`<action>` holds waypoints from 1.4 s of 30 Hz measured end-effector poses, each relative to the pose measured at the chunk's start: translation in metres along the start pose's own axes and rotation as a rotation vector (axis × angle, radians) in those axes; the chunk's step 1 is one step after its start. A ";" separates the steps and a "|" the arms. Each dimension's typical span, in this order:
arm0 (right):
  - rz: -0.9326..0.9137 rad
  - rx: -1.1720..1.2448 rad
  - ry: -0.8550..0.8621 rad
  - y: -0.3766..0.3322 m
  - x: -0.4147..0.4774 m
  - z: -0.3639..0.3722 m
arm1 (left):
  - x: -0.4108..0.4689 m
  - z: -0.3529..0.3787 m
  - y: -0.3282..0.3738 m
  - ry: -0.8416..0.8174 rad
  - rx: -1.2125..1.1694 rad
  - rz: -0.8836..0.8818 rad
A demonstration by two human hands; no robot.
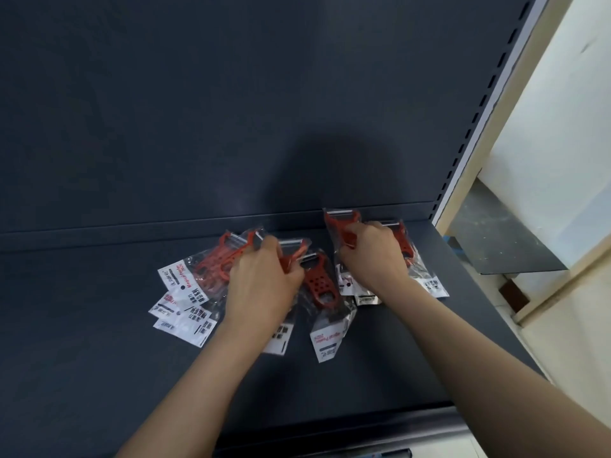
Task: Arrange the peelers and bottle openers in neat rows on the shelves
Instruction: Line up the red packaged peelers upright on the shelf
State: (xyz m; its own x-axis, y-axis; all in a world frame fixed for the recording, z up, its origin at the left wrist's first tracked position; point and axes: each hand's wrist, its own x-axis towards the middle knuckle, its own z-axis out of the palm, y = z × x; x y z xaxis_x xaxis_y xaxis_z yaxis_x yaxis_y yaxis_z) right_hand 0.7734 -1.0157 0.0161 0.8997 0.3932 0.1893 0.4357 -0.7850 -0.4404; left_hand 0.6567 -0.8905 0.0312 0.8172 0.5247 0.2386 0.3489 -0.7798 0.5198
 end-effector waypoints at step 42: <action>-0.186 -0.071 -0.352 -0.024 -0.023 -0.002 | 0.023 0.034 -0.022 0.035 0.425 -0.125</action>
State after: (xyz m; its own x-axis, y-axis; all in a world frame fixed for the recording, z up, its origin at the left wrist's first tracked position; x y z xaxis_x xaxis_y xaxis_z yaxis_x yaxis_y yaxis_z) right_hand 0.7425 -1.0071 0.0238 0.7473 0.6620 -0.0578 0.6020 -0.7112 -0.3631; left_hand 0.6835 -0.8728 -0.0028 0.7432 0.6297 0.2262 0.6078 -0.7767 0.1650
